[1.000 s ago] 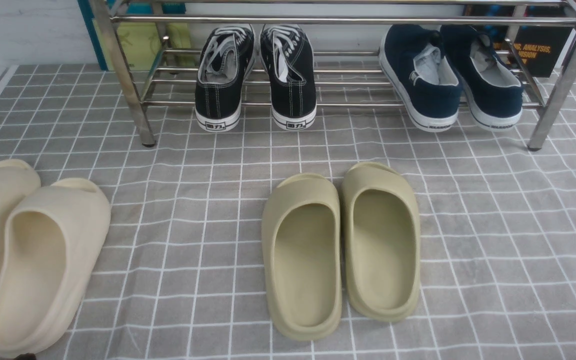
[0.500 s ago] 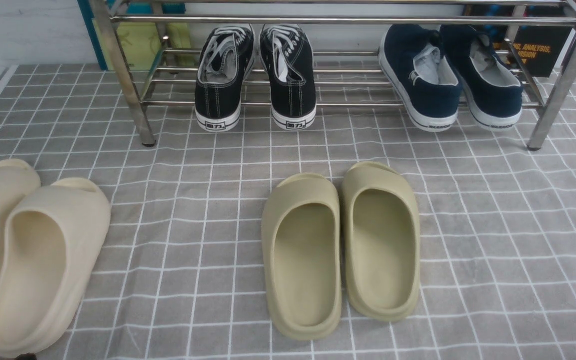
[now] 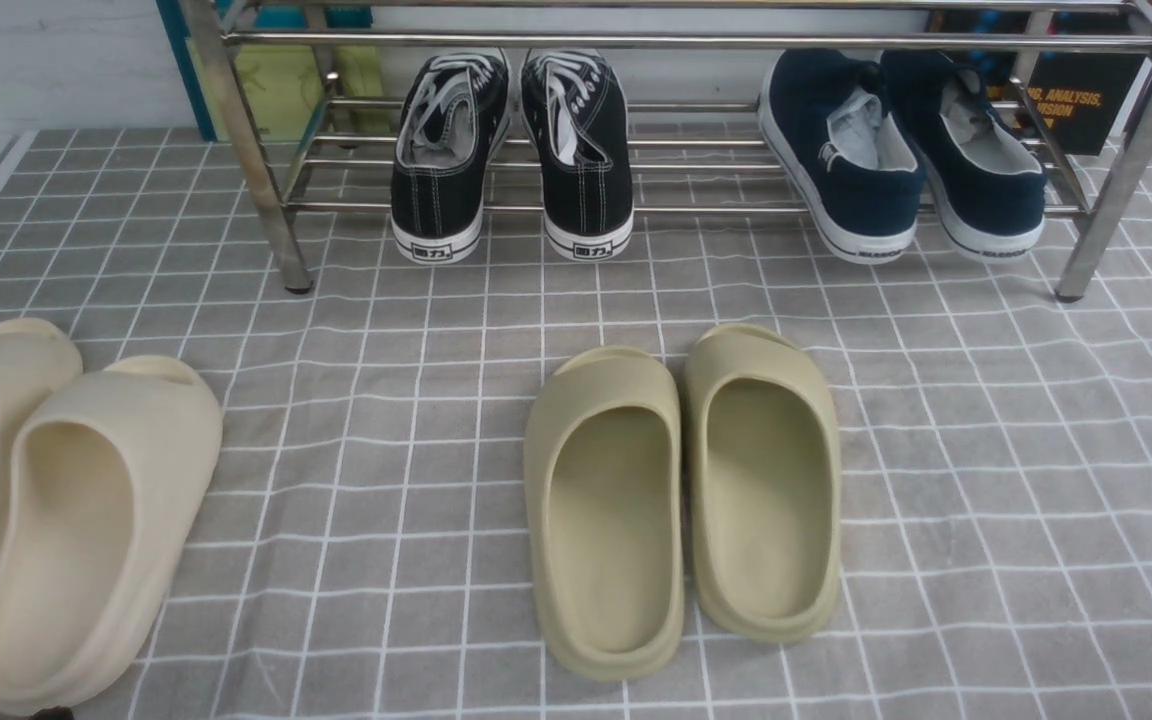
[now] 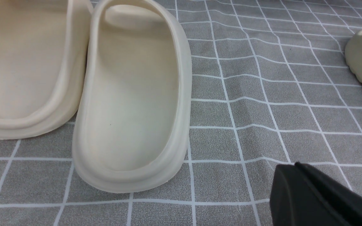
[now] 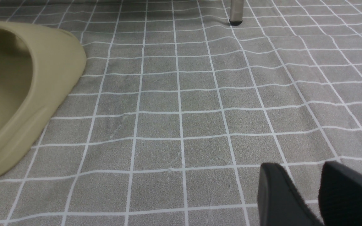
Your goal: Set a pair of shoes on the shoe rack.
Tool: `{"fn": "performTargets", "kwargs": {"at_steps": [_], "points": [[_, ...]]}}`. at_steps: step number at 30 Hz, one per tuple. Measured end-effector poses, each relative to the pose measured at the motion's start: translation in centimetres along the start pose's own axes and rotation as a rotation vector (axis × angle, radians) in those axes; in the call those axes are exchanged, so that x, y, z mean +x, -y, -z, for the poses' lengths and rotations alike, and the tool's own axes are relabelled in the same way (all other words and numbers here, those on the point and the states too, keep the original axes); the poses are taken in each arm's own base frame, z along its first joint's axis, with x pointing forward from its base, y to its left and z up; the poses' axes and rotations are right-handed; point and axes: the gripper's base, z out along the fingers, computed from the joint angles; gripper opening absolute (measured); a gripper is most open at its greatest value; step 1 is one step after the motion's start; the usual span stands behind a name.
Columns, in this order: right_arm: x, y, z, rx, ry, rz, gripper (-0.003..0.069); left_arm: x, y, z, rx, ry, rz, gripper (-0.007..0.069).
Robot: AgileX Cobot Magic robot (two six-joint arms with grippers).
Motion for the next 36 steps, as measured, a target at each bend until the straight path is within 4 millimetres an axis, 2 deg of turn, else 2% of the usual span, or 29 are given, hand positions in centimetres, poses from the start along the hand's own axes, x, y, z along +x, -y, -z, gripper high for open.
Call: {"fn": "performTargets", "kwargs": {"at_steps": [36], "points": [[0.00, 0.00, 0.00, 0.000, 0.000, 0.000, 0.0239, 0.00, 0.01, 0.00, 0.001, 0.000, 0.003, 0.0006]]}}
